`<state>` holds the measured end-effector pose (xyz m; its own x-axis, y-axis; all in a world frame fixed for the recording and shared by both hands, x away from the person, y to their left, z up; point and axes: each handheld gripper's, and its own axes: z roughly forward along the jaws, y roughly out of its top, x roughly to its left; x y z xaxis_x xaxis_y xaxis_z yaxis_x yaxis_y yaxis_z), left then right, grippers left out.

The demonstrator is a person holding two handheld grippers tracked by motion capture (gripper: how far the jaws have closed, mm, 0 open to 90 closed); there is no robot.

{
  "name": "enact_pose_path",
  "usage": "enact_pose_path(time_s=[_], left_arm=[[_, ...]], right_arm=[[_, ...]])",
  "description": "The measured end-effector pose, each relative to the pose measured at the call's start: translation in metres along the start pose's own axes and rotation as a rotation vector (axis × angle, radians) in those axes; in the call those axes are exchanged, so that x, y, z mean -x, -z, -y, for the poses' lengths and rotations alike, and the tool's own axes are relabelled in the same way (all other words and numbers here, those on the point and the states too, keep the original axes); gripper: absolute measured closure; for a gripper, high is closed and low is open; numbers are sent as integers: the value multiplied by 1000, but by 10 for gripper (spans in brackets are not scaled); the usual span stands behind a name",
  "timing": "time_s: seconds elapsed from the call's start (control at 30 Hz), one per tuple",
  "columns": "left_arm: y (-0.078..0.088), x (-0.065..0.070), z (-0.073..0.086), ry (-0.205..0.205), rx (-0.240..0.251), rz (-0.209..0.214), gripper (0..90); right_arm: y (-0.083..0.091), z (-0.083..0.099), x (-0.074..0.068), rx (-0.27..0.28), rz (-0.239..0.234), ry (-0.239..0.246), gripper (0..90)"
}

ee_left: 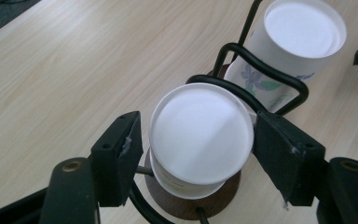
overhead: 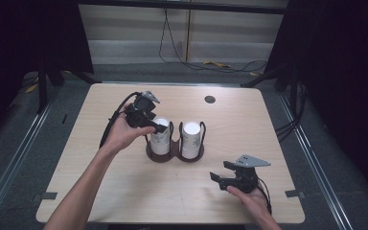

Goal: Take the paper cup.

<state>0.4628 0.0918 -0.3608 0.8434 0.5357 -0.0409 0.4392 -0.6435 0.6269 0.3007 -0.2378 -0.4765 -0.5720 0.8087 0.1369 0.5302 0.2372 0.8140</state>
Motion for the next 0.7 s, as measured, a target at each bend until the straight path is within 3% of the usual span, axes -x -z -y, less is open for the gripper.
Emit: enact_pose_path(time_s=[0.13,0.37,0.7], left_arm=[[-6,0,-2,0,-30,-1,328],[-16,-3,-1,-10,-79,32,338],[-24,-1,-3,-23,-145,27,318]], right_arm=[[0,0,1,0,-1,-1,271],[-1,0,0,0,-1,-2,271],[-1,0,-1,-3,-3,0,271]])
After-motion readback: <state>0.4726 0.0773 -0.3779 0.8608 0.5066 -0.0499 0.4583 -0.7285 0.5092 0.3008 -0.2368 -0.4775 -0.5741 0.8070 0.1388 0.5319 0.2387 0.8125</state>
